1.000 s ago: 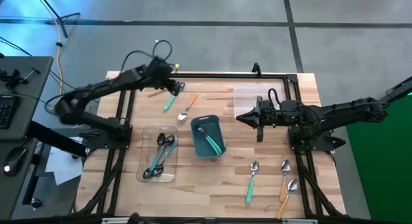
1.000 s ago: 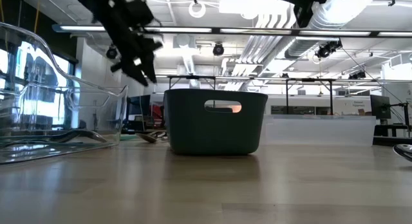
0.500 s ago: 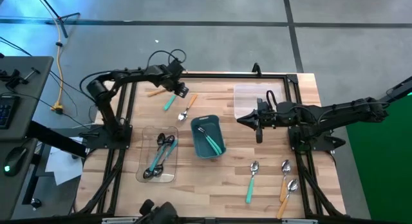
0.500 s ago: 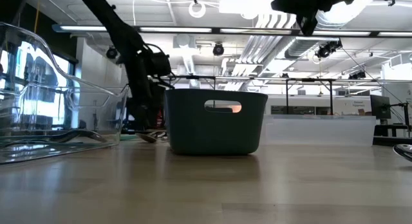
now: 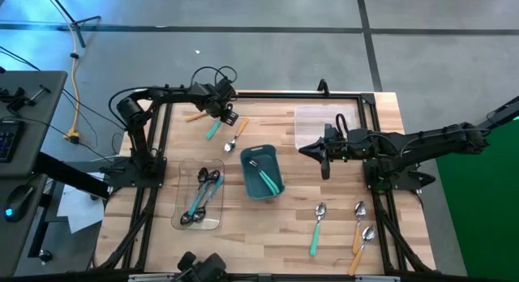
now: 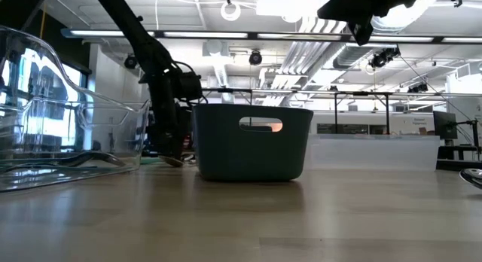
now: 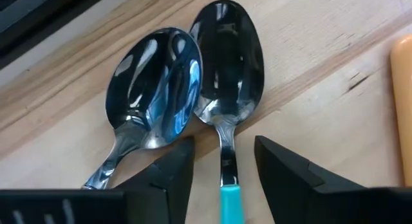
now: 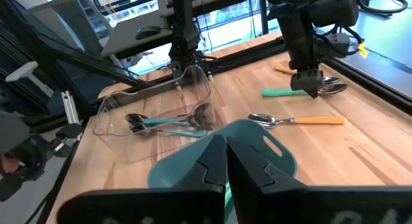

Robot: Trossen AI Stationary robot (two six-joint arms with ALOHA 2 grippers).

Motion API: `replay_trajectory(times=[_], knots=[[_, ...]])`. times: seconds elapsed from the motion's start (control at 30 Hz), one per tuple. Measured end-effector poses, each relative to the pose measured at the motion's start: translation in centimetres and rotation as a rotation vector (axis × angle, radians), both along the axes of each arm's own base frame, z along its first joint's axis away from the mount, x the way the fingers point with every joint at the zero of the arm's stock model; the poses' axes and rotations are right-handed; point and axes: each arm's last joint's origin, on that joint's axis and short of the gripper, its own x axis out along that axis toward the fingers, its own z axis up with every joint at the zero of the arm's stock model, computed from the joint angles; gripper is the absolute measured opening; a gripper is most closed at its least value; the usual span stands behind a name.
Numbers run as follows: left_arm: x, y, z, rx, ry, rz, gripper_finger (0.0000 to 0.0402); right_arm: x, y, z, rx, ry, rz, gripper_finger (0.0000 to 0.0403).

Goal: Sort silverware by color (type)
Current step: Put the light blue spoon into the blue bin

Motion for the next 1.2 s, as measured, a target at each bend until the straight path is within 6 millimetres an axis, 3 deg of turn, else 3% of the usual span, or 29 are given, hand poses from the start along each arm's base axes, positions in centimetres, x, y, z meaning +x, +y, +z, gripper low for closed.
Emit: replay_trajectory(times=[0.1, 0.27, 0.73, 0.97, 1.2], knots=[[-0.1, -0.1, 0.0, -0.006, 0.009, -0.023, 0.0116, 0.0, 0.0, 0.0, 0.000, 0.000, 0.000, 0.0000], [-0.1, -0.2, -0.1, -0.022, 0.016, -0.046, 0.0016, 0.0, 0.0, 0.0, 0.000, 0.000, 0.000, 0.0000], [-0.1, -1.3, 0.7, -0.033, 0.032, -0.099, 0.0004, 0.0, 0.0, 0.0, 0.000, 0.000, 0.000, 0.0000], [-0.5, -2.3, 5.8, 0.104, -0.137, -0.195, 0.0003, 0.0, 0.0, 0.0, -0.007, 0.001, 0.002, 0.0000], [-1.8, -6.9, 11.3, 0.320, -0.493, -0.322, 0.0003, 0.0, 0.0, 0.0, -0.005, 0.000, 0.001, 0.0000]])
